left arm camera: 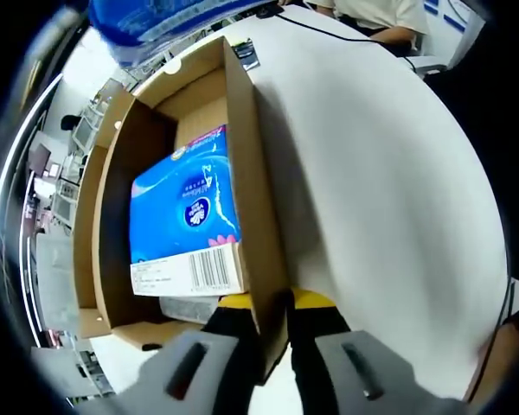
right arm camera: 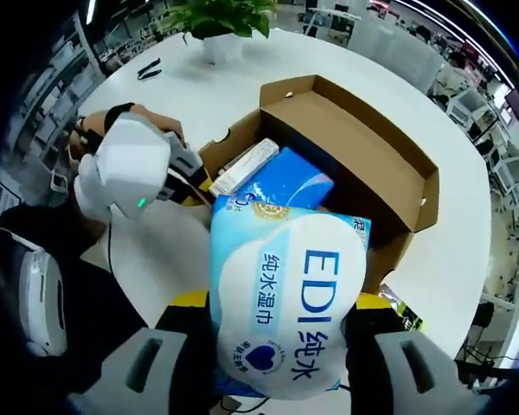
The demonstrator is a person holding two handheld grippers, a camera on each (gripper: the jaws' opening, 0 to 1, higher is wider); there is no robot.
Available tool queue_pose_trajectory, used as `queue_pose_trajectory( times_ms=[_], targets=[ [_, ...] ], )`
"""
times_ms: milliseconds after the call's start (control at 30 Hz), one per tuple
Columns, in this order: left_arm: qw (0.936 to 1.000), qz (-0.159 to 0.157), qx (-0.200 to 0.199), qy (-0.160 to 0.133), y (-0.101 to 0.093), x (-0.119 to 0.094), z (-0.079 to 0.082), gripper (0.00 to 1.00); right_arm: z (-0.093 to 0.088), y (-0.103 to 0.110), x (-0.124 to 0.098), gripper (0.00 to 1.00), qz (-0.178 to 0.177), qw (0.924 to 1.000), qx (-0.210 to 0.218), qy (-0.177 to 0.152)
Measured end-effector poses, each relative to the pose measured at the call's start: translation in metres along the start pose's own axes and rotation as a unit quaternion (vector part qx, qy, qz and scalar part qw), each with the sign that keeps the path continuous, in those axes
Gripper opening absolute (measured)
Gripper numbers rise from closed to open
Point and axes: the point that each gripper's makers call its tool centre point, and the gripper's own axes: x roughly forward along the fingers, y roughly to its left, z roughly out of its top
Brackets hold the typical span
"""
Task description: Operate the shoe box by opening the lid, removing the specified soft item, and placing it in the target area until the item is outside and the box remains undamaged.
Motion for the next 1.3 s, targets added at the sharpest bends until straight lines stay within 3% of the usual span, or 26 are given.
queue_pose_trajectory(
  times_ms=[400, 667, 1300],
  targets=[
    [1.0, 0.0, -0.001, 0.001, 0.0, 0.0, 0.0, 0.09, -0.017, 0.006, 0.001, 0.6, 0.007, 0.9998, -0.017, 0.003],
    [1.0, 0.0, -0.001, 0.001, 0.002, 0.0, 0.0, 0.09, -0.03, 0.008, 0.004, 0.6, 0.0, 0.9987, -0.049, 0.01],
    [1.0, 0.0, -0.004, 0.002, -0.003, 0.0, 0.002, 0.09, -0.06, 0.011, 0.018, 0.6, 0.012, 0.9973, -0.065, 0.032]
  ],
)
